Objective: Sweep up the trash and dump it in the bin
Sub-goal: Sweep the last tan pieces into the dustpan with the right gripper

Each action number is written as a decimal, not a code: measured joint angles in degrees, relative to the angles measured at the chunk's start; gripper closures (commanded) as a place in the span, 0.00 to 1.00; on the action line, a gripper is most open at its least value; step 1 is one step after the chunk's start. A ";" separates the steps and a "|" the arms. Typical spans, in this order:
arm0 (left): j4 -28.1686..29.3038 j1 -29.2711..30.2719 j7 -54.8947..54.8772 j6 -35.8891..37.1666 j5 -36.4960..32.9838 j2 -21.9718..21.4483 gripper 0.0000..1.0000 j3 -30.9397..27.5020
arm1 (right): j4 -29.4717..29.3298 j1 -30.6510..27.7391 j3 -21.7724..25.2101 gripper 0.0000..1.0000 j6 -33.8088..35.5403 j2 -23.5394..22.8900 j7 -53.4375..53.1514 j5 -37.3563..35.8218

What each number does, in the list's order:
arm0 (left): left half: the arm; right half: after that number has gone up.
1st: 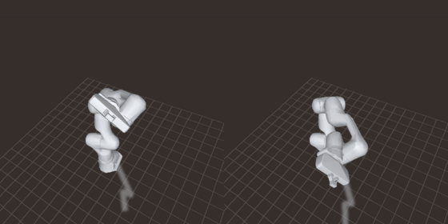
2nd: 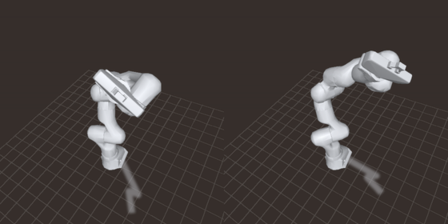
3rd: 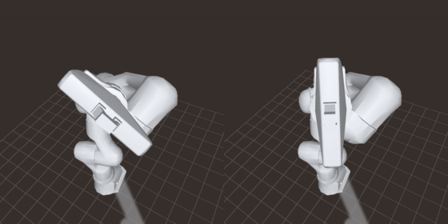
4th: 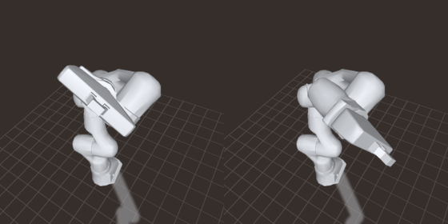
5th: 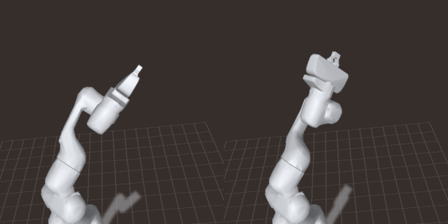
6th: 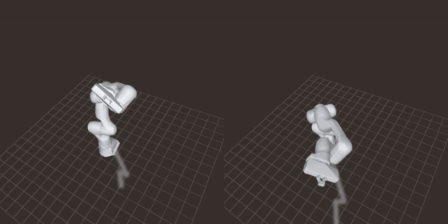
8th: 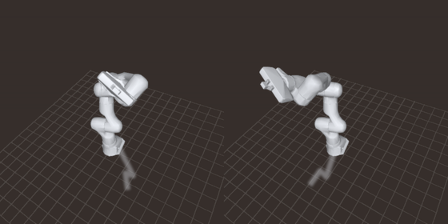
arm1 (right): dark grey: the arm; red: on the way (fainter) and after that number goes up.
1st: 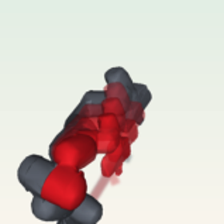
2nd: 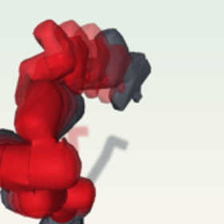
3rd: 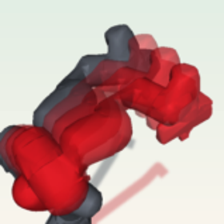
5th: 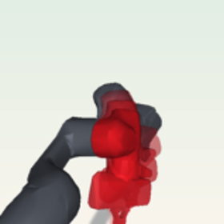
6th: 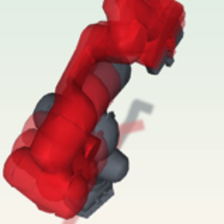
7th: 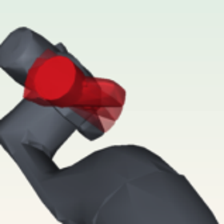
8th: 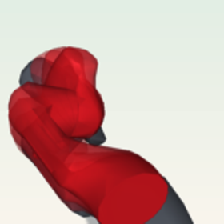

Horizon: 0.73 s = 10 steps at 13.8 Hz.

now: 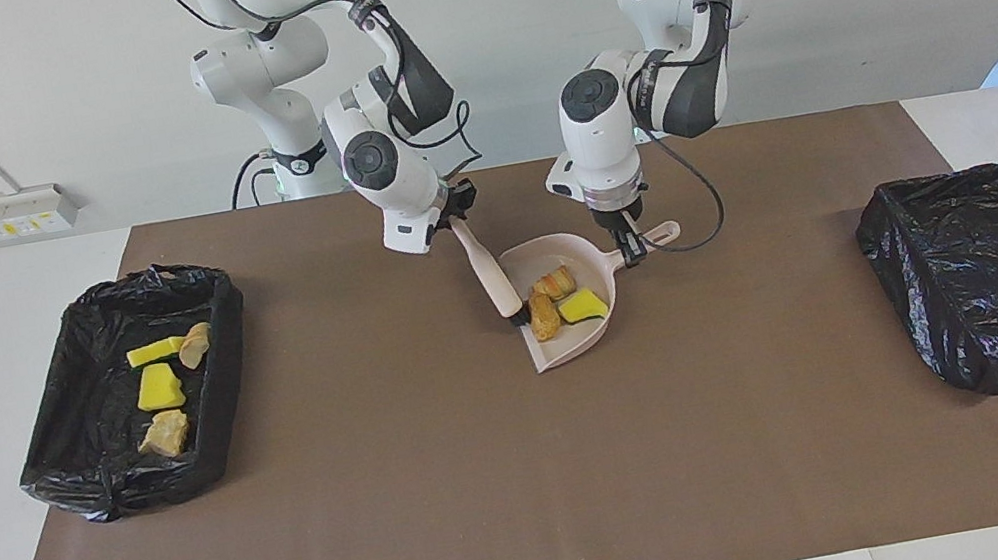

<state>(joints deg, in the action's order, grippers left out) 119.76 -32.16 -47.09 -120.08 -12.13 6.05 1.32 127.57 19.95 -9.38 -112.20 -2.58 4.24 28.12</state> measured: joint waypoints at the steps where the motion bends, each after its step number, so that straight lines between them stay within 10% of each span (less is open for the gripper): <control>1: 0.05 0.26 -1.36 -0.49 0.00 0.07 1.00 0.00 | 1.05 0.32 0.00 1.00 -1.53 0.45 0.01 2.36; 10: 0.79 2.06 -11.87 -3.63 0.00 0.40 1.00 -0.05 | 2.93 2.23 0.05 1.00 -3.57 1.91 -0.23 7.71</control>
<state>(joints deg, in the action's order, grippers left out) 120.55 -30.10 -58.96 -123.70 -12.13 6.45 1.27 130.50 22.18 -9.33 -115.77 -0.68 4.01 35.83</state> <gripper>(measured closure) 0.674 0.740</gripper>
